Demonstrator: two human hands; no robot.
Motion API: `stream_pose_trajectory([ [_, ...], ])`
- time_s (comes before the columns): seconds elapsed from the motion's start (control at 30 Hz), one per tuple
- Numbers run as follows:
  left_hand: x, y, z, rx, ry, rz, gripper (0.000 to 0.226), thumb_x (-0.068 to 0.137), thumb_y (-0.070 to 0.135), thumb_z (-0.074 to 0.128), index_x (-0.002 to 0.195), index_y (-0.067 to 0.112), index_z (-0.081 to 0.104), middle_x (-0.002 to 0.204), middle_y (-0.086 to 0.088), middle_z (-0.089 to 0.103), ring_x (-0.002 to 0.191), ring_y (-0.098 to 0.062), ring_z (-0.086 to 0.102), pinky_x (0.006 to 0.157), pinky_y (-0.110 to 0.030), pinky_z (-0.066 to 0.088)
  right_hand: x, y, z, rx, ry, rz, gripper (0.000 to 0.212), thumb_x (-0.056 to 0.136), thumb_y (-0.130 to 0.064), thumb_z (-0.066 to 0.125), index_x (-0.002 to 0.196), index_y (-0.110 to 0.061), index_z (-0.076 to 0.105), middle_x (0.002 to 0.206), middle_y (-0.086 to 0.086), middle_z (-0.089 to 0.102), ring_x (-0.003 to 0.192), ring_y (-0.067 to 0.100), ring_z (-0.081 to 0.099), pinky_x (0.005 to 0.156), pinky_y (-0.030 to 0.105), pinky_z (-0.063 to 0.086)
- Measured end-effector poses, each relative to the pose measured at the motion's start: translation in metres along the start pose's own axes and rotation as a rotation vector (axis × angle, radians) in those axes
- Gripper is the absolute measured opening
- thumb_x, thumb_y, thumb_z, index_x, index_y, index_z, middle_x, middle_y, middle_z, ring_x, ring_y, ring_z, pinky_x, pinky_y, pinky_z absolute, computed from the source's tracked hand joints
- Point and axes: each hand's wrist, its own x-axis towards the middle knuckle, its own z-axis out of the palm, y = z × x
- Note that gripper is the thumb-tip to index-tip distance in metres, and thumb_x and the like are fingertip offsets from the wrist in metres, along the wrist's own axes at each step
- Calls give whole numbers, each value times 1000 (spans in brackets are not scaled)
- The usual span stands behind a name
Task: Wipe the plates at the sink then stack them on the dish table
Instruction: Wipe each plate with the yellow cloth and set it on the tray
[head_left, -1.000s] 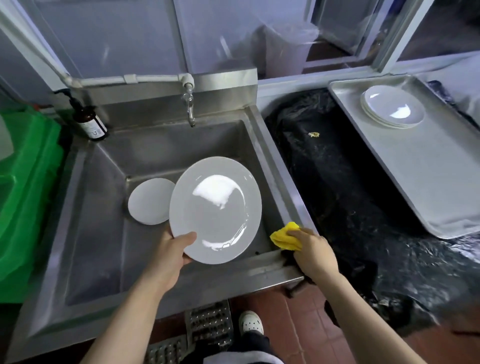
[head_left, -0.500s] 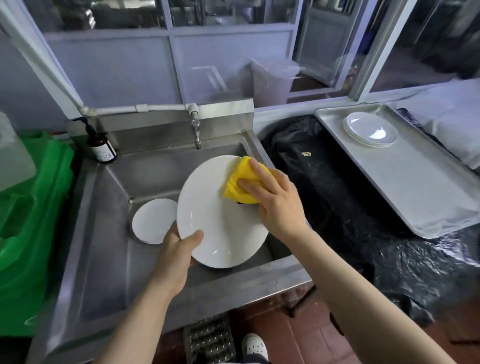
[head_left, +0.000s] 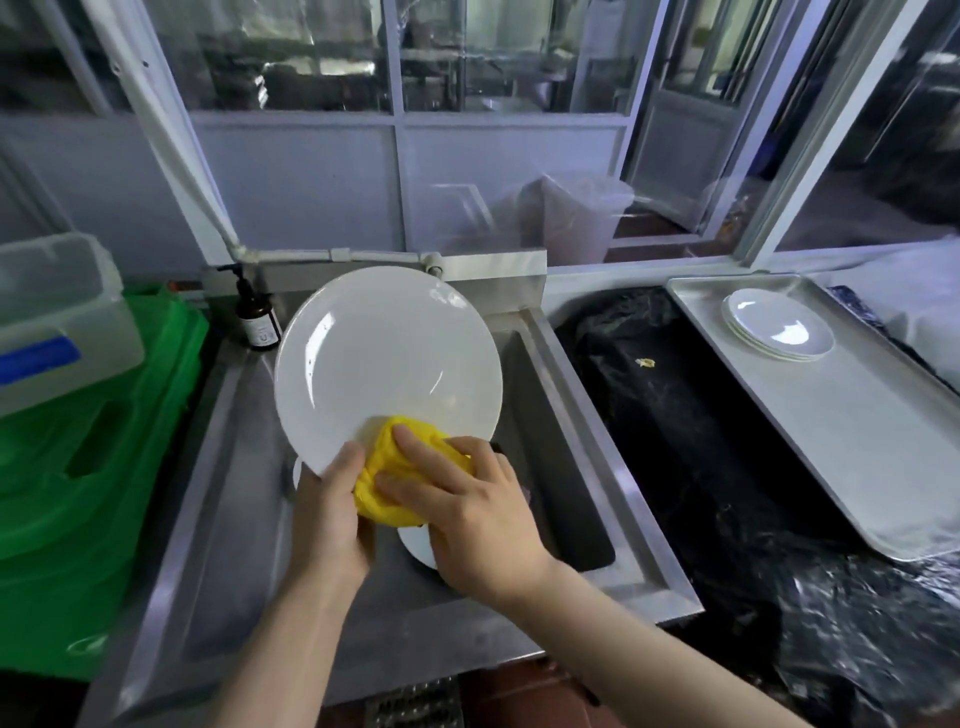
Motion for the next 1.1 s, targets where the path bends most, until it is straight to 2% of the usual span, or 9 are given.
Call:
stream_pose_trajectory([
  [0.17, 0, 7, 2, 14, -12, 6, 31, 96, 18, 46, 124, 22, 58, 106, 0, 73, 95, -20, 70, 68, -39, 60, 13, 33, -20, -48, -117, -58, 45, 84, -13, 46, 115, -37, 68, 145, -3, 47, 109, 34, 54, 81, 43, 47],
  [0.3, 0, 13, 3, 76, -15, 27, 30, 97, 16, 45, 121, 29, 58, 108, 6, 72, 98, -19, 68, 76, -52, 56, 40, 66, -41, -120, 5, 207, 38, 78, -19, 61, 110, -35, 71, 132, 12, 52, 110, 42, 50, 85, 48, 46],
  [0.4, -2, 14, 9, 78, -22, 49, 35, 98, 14, 45, 129, 25, 55, 117, -1, 69, 105, -25, 66, 78, -54, 54, 51, 63, -42, -171, 80, 248, 37, 76, -18, 63, 108, -33, 72, 126, 14, 55, 104, 44, 53, 79, 49, 48],
  [0.5, 1, 12, 15, 35, -23, 46, 32, 98, 16, 44, 126, 24, 58, 114, -3, 71, 99, -21, 69, 73, -46, 58, 45, 36, -28, -132, 80, 65, 37, 78, -19, 66, 112, -34, 70, 123, 11, 58, 99, 42, 55, 74, 48, 49],
  [0.6, 2, 10, 12, -19, 38, -41, 33, 92, 34, 51, 115, 15, 64, 100, -7, 73, 84, -17, 71, 59, -31, 57, 32, 7, -15, -63, 20, -119, 39, 83, -21, 48, 112, -36, 69, 122, 6, 60, 98, 35, 54, 71, 40, 46],
  [0.73, 3, 8, 5, 16, 47, -90, 41, 83, 46, 52, 104, 15, 67, 89, -5, 75, 79, -18, 72, 58, -32, 58, 33, 13, -13, -44, -54, -190, 38, 86, -21, 47, 112, -37, 69, 123, 6, 59, 100, 34, 53, 72, 39, 45],
  [0.83, 4, 14, 4, 49, 48, -36, 24, 96, 32, 47, 109, 22, 64, 95, 0, 75, 84, -16, 72, 69, -42, 58, 44, 32, -16, -72, -57, -162, 37, 83, -22, 60, 115, -39, 67, 126, 7, 58, 103, 38, 55, 75, 42, 46],
  [1.0, -4, 18, 2, 129, 60, 6, 27, 100, 26, 44, 123, 28, 57, 115, 5, 70, 103, -14, 67, 61, -30, 58, 86, 72, -25, -232, -56, 170, 37, 91, -36, 57, 126, -48, 56, 141, 2, 40, 119, 34, 39, 91, 43, 39],
  [1.1, -6, 16, 1, 129, 82, 0, 34, 99, 28, 44, 131, 23, 52, 120, 1, 67, 107, -17, 65, 59, -29, 57, 93, 62, -23, -289, -26, 167, 37, 87, -28, 60, 121, -41, 61, 137, 7, 45, 112, 38, 44, 84, 44, 39],
])
